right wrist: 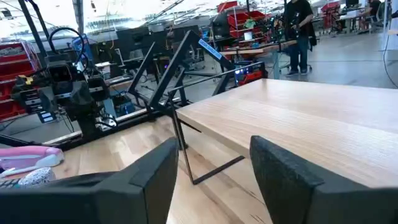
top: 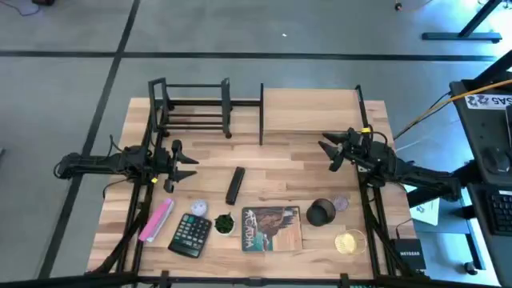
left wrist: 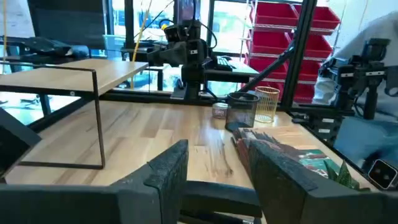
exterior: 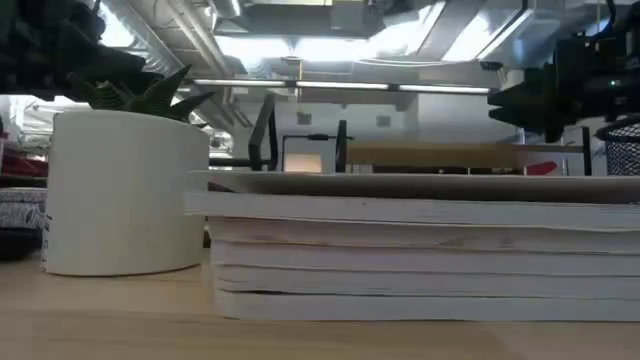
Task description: Stock shelves
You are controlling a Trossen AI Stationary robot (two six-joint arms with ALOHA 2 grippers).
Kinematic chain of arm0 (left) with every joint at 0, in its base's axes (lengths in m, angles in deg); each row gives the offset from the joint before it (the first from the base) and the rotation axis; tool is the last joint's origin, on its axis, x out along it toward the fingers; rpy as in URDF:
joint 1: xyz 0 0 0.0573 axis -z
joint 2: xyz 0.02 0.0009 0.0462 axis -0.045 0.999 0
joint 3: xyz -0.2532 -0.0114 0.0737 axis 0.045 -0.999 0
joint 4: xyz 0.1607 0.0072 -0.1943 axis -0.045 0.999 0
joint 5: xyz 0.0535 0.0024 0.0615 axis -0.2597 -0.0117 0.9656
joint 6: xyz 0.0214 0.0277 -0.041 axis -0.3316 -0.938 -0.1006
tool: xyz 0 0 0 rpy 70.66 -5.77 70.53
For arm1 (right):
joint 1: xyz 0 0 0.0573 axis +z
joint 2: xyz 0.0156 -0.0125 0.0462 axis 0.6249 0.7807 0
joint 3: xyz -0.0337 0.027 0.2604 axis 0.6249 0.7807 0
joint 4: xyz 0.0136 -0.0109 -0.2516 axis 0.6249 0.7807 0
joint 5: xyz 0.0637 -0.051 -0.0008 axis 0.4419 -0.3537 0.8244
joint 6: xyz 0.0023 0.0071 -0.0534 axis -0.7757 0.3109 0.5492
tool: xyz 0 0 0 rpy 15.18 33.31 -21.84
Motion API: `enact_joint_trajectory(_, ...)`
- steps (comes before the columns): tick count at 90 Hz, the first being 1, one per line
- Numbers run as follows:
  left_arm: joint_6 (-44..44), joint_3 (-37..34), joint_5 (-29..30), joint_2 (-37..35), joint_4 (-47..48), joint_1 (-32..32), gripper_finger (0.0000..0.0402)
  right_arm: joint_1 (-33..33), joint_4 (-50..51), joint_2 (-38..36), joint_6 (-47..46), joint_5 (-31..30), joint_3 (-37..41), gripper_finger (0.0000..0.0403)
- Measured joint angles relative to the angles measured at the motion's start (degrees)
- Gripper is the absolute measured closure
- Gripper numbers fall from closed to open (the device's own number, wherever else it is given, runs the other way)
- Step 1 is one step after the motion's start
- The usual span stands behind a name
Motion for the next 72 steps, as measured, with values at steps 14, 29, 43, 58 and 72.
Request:
enact_joint_trajectory(14, 0.0, -0.02, 0.0, 0.0, 0.0, 0.0, 0.0249, 0.01, 0.01, -0.01, 0.02, 0.0, 0.0, 0.0217)
enact_joint_trajectory(29, 0.0, -0.02, 0.0, 0.0, 0.0, 0.01, 0.0249, 0.01, 0.0, 0.0, 0.0, 0.0, 0.0, 0.0217)
enact_joint_trajectory(43, 0.0, 0.0, 0.0, 0.0, 0.0, 0.0, 0.0249, 0.01, 0.0, -0.02, 0.02, 0.0, -0.01, 0.0217)
enact_joint_trajectory(58, 0.0, -0.02, 0.0, 0.0, 0.0, 0.0, 0.0249, 0.01, 0.02, -0.01, 0.02, 0.0, 0.0, 0.0217)
enact_joint_trajectory(72, 0.0, -0.02, 0.0, 0.0, 0.0, 0.01, 0.0249, 0.02, 0.0, -0.01, 0.01, 0.0, 0.0, 0.0217)
